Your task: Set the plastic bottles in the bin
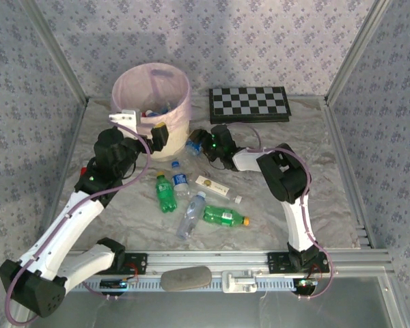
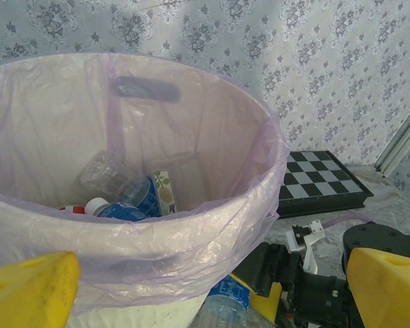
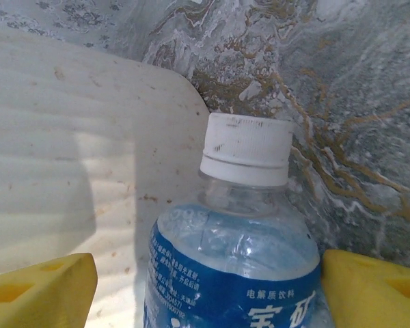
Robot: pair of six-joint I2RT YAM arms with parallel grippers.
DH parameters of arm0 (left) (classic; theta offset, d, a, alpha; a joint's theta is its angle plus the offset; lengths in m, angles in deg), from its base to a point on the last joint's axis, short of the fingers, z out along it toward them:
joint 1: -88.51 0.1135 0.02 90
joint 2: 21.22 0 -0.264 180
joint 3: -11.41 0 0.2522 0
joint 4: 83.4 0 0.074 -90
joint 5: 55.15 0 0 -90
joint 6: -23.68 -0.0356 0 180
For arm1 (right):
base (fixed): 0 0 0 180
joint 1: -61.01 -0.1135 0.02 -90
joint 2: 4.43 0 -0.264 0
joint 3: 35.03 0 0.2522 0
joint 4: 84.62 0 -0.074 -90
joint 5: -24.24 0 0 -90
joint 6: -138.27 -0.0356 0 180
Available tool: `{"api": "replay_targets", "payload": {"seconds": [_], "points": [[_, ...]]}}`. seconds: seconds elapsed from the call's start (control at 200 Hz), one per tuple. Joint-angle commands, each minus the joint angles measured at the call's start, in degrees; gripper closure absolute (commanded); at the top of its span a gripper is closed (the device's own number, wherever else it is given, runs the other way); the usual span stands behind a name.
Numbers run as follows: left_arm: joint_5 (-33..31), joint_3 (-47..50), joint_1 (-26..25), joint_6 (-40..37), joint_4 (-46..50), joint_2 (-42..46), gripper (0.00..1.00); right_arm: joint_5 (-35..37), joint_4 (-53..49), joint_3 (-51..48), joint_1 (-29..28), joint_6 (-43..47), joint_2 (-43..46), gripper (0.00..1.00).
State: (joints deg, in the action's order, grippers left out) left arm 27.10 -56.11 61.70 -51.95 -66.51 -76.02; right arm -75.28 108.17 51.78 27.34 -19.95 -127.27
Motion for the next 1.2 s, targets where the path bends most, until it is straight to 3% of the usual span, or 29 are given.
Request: {"api": "replay_targets", "payload": {"seconds": [0.0,0.475,0.65,0.775,0.999,1.194], "points": [[-1.17,-0.29,-0.35,-1.19,-1.99,0.75,0.0,1.26,-1.98,3.65,-0.69,-1.03,-2.4,0.14],[-0.97,-0.38,-0.35,-0.84,-2.17,-0.28,0.0,0.81,-2.95,4.41,-1.97,0.47,-4.66,0.24],[-0.96,-0.38,-0.35,-0.79,-2.08,-0.3,0.0,0.42,-0.52,2.89,-1.99,-0.25,-5.3,0.4],[-0.98,-0.32,-0.35,-0.84,-1.92,-0.47,0.0,0.13,0.04,2.7,-1.75,0.46,-4.81,0.46],[1.88,-1.54,-0.35,-0.1,-1.38,-1.69,0.0,-2.26,4.62,-1.1,0.79,0.59,0.09,0.49],[7.97,-3.3,-0.53,1.27,-2.08,-3.72,0.0,-5.44,8.89,-8.17,4.23,2.32,8.44,0.5]]}}
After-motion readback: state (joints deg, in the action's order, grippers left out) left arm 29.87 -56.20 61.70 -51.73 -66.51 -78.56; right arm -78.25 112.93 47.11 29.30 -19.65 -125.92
